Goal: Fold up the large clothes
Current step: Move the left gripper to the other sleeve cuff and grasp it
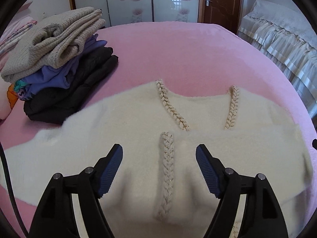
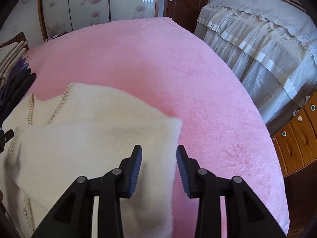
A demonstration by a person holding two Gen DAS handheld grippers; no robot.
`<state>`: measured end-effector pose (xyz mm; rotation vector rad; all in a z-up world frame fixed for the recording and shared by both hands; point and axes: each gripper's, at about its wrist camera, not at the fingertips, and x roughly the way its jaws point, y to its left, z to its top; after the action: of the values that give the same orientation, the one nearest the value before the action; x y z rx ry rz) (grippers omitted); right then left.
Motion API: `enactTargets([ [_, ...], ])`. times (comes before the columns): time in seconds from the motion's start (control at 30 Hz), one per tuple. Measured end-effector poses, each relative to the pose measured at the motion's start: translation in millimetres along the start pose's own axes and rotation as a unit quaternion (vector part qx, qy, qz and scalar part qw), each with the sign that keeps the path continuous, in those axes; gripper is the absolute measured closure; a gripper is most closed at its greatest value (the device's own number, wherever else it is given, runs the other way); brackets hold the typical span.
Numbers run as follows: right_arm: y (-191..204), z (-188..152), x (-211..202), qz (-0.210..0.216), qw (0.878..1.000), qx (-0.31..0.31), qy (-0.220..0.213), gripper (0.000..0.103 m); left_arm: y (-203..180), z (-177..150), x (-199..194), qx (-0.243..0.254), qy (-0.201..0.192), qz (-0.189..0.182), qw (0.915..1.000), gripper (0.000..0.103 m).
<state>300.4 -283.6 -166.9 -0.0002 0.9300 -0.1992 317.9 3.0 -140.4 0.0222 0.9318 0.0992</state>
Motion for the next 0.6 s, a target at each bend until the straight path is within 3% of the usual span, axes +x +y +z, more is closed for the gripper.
enactTargets([
  [0.27, 17, -35, -97, 0.058, 0.997, 0.006, -0.048, 0.066, 13, -25, -106, -0.044, -0.021, -0.060, 0.9970, 0.014],
  [0.6, 31, -75, -166, 0.096, 0.992, 0.055, -0.065, 0.065, 29, -62, -206, -0.049, -0.068, -0.058, 0.9948, 0.012],
])
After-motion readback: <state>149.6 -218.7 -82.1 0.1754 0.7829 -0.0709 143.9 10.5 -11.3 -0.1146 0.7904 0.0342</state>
